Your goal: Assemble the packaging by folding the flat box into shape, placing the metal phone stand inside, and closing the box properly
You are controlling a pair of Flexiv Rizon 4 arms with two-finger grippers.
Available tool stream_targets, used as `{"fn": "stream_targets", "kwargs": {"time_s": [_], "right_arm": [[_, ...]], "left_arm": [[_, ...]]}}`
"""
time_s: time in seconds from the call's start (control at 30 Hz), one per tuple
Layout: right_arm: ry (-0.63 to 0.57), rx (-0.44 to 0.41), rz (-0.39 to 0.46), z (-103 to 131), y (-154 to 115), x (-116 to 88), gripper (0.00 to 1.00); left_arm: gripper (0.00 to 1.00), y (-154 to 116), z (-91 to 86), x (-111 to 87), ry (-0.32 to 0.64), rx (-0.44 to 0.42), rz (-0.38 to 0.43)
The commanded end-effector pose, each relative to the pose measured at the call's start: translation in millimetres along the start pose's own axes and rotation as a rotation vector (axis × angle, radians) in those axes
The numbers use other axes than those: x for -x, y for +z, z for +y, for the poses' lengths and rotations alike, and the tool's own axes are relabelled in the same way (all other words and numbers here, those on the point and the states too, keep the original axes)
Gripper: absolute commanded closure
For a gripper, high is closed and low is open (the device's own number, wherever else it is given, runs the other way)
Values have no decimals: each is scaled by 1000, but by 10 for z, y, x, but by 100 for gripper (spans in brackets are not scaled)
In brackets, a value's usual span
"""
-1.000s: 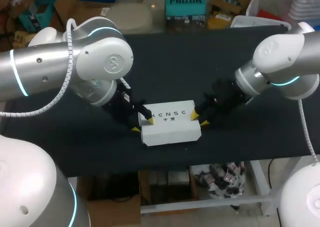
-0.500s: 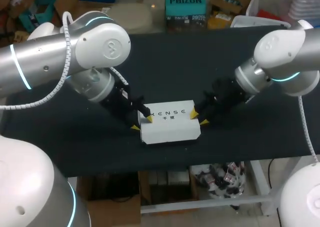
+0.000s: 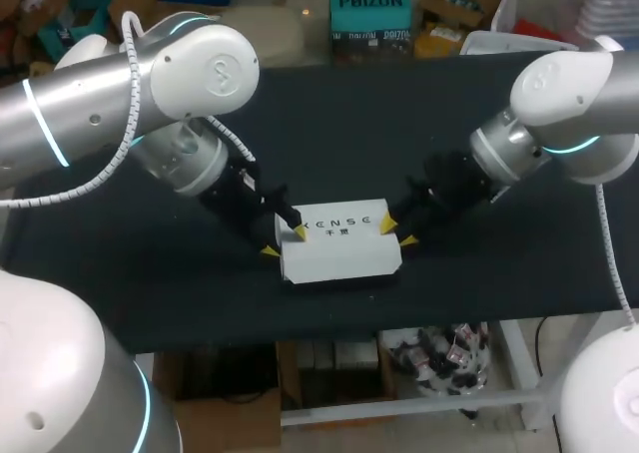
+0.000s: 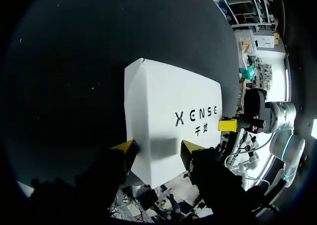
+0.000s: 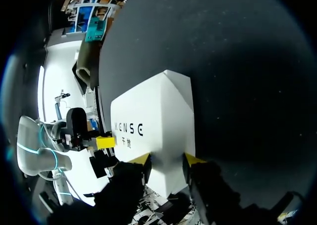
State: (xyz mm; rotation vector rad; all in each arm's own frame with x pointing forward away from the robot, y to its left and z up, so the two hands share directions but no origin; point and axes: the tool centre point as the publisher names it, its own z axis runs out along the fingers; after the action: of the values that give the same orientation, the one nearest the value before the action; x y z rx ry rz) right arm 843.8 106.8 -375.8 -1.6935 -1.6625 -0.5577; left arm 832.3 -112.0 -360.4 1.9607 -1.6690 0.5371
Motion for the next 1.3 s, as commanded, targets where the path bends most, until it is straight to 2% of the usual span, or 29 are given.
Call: {"fn": "stream_targets", "kwargs": {"time_s": [0.03, 0.37, 0.7, 1.13, 1.3], "right_arm": [[4, -16, 4, 33, 83, -110, 57], [28, -36, 6, 52, 75, -152, 58], [49, -45, 10, 82, 56, -185, 58], [66, -60, 23, 104, 40, -206, 57], [69, -63, 27, 107, 27, -222, 57]], "left_arm": [[40, 64, -38, -120, -1, 25, 4], [42, 41, -62, -121, -28, 58, 14], [39, 2, -92, -118, -43, 90, 36], [45, -41, -123, -144, -67, 114, 49], [40, -56, -124, -151, -75, 117, 54]]}}
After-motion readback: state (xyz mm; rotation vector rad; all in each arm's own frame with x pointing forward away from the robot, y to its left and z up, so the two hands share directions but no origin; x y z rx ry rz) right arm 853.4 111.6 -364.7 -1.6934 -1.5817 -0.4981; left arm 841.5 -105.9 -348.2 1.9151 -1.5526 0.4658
